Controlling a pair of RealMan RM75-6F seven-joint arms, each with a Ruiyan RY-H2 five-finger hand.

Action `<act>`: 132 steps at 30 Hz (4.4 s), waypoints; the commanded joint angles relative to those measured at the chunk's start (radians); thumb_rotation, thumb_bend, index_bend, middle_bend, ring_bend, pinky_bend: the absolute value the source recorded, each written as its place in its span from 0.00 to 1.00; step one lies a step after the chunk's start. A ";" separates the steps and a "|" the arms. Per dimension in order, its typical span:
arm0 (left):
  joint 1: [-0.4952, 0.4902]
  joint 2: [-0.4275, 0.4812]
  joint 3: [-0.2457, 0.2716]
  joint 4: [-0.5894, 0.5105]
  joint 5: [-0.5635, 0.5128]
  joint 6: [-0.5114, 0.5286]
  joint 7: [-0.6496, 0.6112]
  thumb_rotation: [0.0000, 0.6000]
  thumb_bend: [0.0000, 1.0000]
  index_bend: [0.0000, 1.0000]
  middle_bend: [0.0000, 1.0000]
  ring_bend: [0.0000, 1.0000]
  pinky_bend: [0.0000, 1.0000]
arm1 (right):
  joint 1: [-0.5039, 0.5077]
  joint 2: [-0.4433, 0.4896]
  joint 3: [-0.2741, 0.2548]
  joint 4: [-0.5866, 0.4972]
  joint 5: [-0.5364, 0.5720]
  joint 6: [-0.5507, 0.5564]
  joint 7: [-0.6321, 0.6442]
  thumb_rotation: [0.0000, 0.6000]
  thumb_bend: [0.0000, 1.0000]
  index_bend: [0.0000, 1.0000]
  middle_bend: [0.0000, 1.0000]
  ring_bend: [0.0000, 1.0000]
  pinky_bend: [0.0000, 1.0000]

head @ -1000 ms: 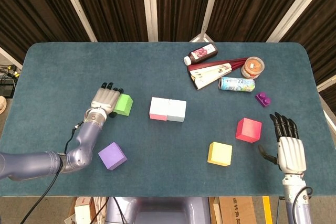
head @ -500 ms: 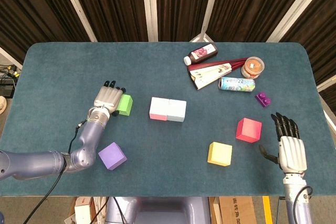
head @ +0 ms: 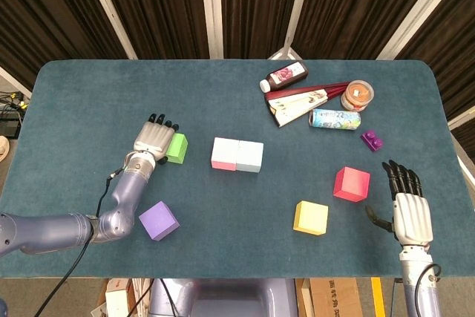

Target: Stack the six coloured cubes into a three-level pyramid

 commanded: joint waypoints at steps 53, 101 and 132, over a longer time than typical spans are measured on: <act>-0.081 -0.039 -0.095 -0.064 -0.130 0.135 0.066 1.00 0.41 0.27 0.26 0.00 0.00 | -0.004 0.004 0.021 0.001 0.028 -0.016 0.022 1.00 0.29 0.08 0.09 0.00 0.00; -0.102 -0.192 -0.171 0.017 -0.163 0.197 0.178 1.00 0.38 0.27 0.25 0.00 0.00 | -0.013 0.028 0.033 -0.001 0.040 -0.016 0.063 1.00 0.29 0.08 0.09 0.00 0.00; -0.094 -0.230 -0.209 0.040 -0.162 0.212 0.219 1.00 0.36 0.27 0.25 0.00 0.00 | -0.012 0.033 0.032 -0.003 0.049 -0.028 0.067 1.00 0.29 0.08 0.09 0.00 0.00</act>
